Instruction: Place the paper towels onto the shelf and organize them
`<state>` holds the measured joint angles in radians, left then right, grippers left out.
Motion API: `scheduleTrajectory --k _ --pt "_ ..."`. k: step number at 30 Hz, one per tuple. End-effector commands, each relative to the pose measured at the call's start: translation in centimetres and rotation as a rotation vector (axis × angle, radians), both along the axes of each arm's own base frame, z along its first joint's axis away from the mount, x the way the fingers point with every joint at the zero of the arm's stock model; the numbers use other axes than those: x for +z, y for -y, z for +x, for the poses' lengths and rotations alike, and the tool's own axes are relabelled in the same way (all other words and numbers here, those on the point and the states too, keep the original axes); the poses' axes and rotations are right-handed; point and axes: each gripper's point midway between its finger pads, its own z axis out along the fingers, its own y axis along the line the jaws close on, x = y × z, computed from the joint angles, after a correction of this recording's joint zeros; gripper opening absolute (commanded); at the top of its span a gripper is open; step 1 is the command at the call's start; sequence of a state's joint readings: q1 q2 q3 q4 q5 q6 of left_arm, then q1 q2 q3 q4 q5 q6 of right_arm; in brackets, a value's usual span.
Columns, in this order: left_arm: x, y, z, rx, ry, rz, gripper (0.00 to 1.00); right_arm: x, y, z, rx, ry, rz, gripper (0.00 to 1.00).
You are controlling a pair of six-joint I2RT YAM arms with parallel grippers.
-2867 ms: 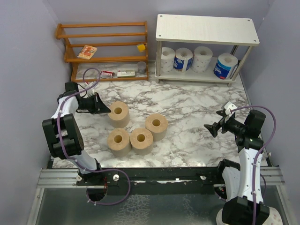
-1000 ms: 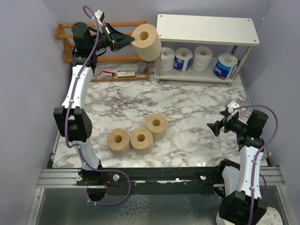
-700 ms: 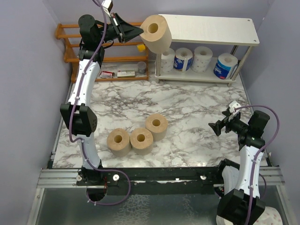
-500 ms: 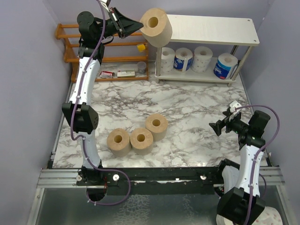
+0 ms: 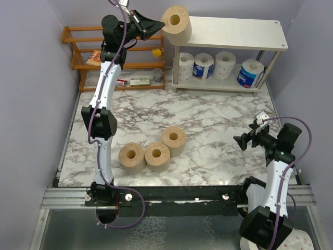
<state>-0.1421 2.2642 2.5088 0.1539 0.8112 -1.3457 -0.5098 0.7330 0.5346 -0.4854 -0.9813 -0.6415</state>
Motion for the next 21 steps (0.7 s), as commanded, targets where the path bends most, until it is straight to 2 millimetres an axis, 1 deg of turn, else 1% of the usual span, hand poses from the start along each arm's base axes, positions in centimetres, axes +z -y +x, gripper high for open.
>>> scheduleTrajectory --k 1,6,12,17,21 --pt "5.1 0.5 -1.1 0.075 0.158 -0.069 0.00 0.2 0.0 0.1 0.012 0.019 -0.004 0.97" --pt "4.9 1.5 0.0 0.110 0.163 -0.105 0.00 0.1 0.1 0.1 0.004 0.016 -0.004 0.98" --pt "4.3 3.6 0.6 0.126 0.186 -0.115 0.00 0.1 0.2 0.2 0.002 0.017 -0.004 0.98" --pt "2.7 4.9 1.7 0.140 0.179 -0.113 0.00 0.0 0.2 0.2 -0.006 0.016 -0.004 0.98" --pt "1.2 6.8 2.1 0.129 0.178 -0.100 0.00 0.1 0.2 0.2 -0.008 0.021 -0.005 0.98"
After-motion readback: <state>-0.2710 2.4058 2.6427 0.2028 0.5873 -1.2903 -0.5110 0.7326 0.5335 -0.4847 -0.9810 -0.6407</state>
